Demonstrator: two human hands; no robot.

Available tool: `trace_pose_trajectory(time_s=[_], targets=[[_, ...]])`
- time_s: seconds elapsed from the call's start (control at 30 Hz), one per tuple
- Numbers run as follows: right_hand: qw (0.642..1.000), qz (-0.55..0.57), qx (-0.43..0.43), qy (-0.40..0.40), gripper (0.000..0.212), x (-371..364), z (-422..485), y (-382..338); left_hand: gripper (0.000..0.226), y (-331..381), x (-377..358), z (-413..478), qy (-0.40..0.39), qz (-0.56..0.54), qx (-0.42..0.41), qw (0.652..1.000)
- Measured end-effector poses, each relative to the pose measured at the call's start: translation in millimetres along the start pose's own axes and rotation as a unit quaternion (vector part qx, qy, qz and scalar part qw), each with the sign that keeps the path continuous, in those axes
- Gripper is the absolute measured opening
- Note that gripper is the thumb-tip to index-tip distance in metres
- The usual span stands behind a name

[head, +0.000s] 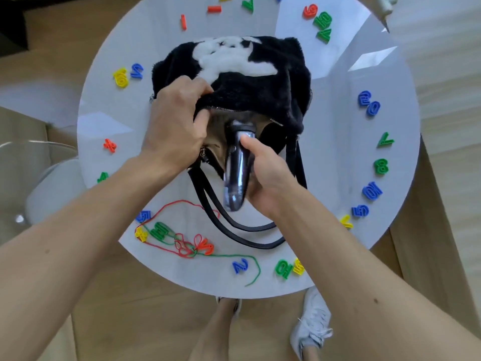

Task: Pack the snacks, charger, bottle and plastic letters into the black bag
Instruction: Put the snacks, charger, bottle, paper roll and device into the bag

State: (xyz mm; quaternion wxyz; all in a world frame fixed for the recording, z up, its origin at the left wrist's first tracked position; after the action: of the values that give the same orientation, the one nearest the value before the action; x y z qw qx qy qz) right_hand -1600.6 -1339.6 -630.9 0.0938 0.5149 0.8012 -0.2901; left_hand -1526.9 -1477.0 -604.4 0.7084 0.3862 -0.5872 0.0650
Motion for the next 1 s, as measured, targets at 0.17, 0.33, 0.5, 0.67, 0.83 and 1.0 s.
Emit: trace_pose_trajectory(time_s=[0.17, 0.33, 0.5, 0.67, 0.83, 1.0], targets=[[0.996, 0.069, 0.019, 0.056, 0.023, -24.7, 22.8, -23.0, 0.021, -4.4, 5.4, 2.6, -0.012, 0.014, -0.017, 1.0], [0.977, 0.049, 0.076, 0.194, 0.03, -27.2, 47.1, -29.2, 0.026, -10.3, 0.6, -2.6, -0.044, 0.023, -0.023, 0.999], [0.948, 0.012, 0.1, 0.302, 0.04, -28.1, 63.6, -21.9, 0.034, -13.1, -6.8, -11.0, -0.064, 0.043, -0.008, 0.997], [0.932, -0.015, 0.112, 0.344, 0.051, -37.3, 72.8, -18.5, 0.039, -14.4, -15.7, -17.6, -0.062, 0.037, 0.03, 0.997], [0.918, -0.116, 0.117, 0.36, 0.048, -25.6, 72.2, -18.5, 0.036, -7.1, -6.1, -9.5, -0.017, 0.015, 0.013, 1.0], [0.895, -0.222, 0.126, 0.365, 0.058, -5.8, 68.7, -19.8, 0.034, 0.2, -4.9, -1.5, -0.016, 0.044, 0.013, 0.999]])
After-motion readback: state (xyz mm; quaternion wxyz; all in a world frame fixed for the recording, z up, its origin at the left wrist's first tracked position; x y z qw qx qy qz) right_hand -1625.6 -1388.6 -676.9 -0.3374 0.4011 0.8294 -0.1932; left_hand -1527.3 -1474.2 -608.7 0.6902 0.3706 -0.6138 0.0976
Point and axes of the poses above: each hand's wrist, its own z-axis towards the middle knuckle, its own x-axis out of the back of the hand, y = z × x, the point moved 1 cm from there along z, towards the middle knuckle, and after that the axes turned 6 degrees about -y, right-handed, at the moved point
